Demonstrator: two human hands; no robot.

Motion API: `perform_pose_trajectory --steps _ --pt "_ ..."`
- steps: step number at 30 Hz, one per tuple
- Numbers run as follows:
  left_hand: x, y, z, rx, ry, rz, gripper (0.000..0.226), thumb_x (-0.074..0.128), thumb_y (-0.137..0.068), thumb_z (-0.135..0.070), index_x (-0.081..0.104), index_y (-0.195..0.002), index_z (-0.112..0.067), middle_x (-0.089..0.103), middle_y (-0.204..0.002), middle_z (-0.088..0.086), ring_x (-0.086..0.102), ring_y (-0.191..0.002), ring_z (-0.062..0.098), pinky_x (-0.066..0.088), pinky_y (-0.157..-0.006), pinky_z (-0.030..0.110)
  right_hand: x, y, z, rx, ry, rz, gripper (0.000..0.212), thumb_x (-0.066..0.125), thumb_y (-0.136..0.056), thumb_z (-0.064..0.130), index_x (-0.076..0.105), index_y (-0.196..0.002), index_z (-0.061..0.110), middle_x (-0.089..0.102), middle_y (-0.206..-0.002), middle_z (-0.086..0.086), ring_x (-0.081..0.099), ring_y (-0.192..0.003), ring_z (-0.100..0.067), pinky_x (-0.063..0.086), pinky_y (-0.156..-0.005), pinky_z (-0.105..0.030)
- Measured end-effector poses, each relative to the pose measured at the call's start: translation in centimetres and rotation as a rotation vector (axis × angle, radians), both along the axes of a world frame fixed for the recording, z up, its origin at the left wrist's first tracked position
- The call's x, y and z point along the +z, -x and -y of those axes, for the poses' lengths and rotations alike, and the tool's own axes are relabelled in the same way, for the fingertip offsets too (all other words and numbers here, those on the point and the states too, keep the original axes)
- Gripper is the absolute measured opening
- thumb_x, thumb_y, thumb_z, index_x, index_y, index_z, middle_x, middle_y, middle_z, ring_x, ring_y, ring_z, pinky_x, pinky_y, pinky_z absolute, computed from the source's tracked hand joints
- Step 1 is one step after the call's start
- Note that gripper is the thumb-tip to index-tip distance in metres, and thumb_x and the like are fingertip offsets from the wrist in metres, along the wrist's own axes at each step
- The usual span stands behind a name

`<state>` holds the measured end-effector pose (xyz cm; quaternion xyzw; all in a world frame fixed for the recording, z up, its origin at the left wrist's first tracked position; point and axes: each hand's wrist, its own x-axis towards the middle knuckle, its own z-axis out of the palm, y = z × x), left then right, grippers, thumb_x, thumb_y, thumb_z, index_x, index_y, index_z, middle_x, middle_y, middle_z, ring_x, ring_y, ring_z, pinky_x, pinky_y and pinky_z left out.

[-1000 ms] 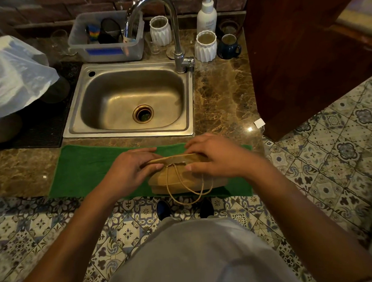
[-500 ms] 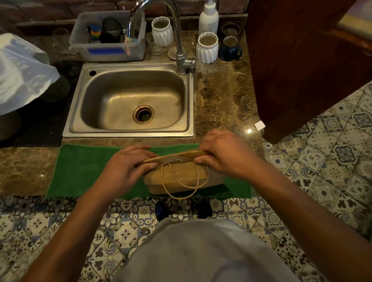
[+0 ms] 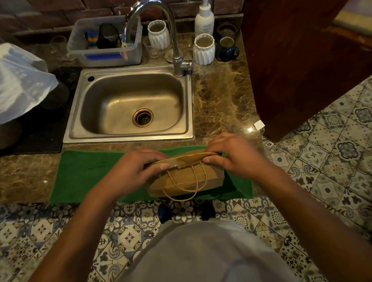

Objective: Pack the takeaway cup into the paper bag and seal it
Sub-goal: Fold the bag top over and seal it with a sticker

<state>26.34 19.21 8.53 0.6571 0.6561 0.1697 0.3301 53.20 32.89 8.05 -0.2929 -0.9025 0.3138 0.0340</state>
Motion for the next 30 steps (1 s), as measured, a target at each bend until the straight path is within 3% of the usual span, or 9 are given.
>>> perform_pose_trajectory --steps 3,7,10,15,18,20,23,26,30 --pt "-0.5 -0.9 -0.7 0.019 -0.069 -0.036 0.051 0.046 -0.090 -0.063 0.075 -0.109 -0.026 0.072 -0.095 -0.013 0.066 -0.086 0.004 0.054 -0.072 0.029 0.6 -0.3 -0.2 -0.016 0.014 0.048 0.028 0.064 -0.094 0.045 0.074 -0.111 0.025 0.072 -0.107 0.006 0.058 -0.102 -0.016 0.051 -0.089 -0.042" --pt "-0.5 -1.4 -0.8 0.016 -0.169 -0.045 0.064 0.036 -0.092 -0.072 0.075 -0.106 -0.025 0.074 -0.090 -0.011 0.066 -0.077 0.004 0.049 -0.067 0.017 2.0 1.0 0.5 -0.009 -0.028 -0.012 0.041 0.063 -0.092 0.051 0.065 -0.126 0.029 0.065 -0.127 0.006 0.050 -0.121 -0.015 0.042 -0.099 -0.038" --pt "-0.4 -1.6 -0.5 0.032 -0.199 -0.034 0.063 0.036 -0.092 -0.071 0.075 -0.109 -0.025 0.077 -0.090 -0.009 0.068 -0.073 0.005 0.056 -0.064 0.024 1.8 3.1 1.8 -0.020 -0.067 0.026 0.033 0.060 -0.094 0.050 0.062 -0.118 0.027 0.063 -0.120 0.005 0.050 -0.116 -0.015 0.042 -0.097 -0.037" --pt "-0.5 -1.3 0.5 0.107 -0.150 -0.005 0.059 0.042 -0.087 -0.076 0.066 -0.124 -0.037 0.077 -0.103 -0.010 0.071 -0.084 0.006 0.062 -0.071 0.037 0.7 3.8 2.4 -0.011 -0.130 -0.063 0.019 0.063 -0.095 0.041 0.068 -0.103 0.024 0.067 -0.100 0.005 0.054 -0.098 -0.019 0.032 -0.078 -0.032" --pt "-0.5 -1.1 0.7 0.121 -0.117 0.021 0.047 0.054 -0.087 -0.064 0.059 -0.130 -0.047 0.075 -0.110 -0.015 0.071 -0.091 0.003 0.062 -0.077 0.035 0.7 3.7 2.3 -0.021 -0.119 -0.104 0.016 0.066 -0.094 0.038 0.069 -0.101 0.024 0.069 -0.097 0.004 0.055 -0.093 -0.018 0.043 -0.079 -0.036" --pt "-0.4 -1.3 0.7 0.114 -0.132 0.022 0.038 0.055 -0.090 -0.053 0.061 -0.127 -0.046 0.073 -0.106 -0.021 0.071 -0.090 0.000 0.060 -0.076 0.034 1.2 3.7 2.2 -0.017 -0.093 -0.082 0.023 0.066 -0.094 0.040 0.068 -0.113 0.028 0.071 -0.105 0.005 0.057 -0.098 -0.018 0.047 -0.087 -0.040" --pt "-0.1 -2.0 0.5 0.098 -0.155 0.000 0.039 0.055 -0.091 -0.053 0.068 -0.125 -0.036 0.074 -0.102 -0.020 0.071 -0.084 0.001 0.060 -0.072 0.033 1.8 4.2 2.4 0.058 -0.159 -0.012 0.044 0.065 -0.095 0.040 0.055 -0.137 0.037 0.073 -0.116 0.003 0.063 -0.106 -0.022 0.042 -0.094 -0.038" --pt "0.0 -2.4 0.3 0.109 -0.171 0.001 0.047 0.050 -0.092 -0.062 0.069 -0.124 -0.034 0.077 -0.103 -0.016 0.072 -0.085 0.002 0.060 -0.072 0.034 1.5 4.9 2.7 0.075 -0.220 -0.037 0.034 0.063 -0.095 0.035 0.062 -0.129 0.035 0.076 -0.107 0.004 0.067 -0.101 -0.023 0.042 -0.098 -0.040" --pt "-0.1 -1.9 1.0 0.147 -0.153 0.000 0.036 0.056 -0.092 -0.053 0.068 -0.122 -0.038 0.072 -0.100 -0.025 0.070 -0.088 -0.005 0.061 -0.073 0.033 1.2 3.6 1.5 0.027 -0.211 -0.040 0.019 0.064 -0.093 0.045 0.073 -0.102 0.031 0.073 -0.087 0.006 0.064 -0.090 -0.018 0.037 -0.101 -0.040"
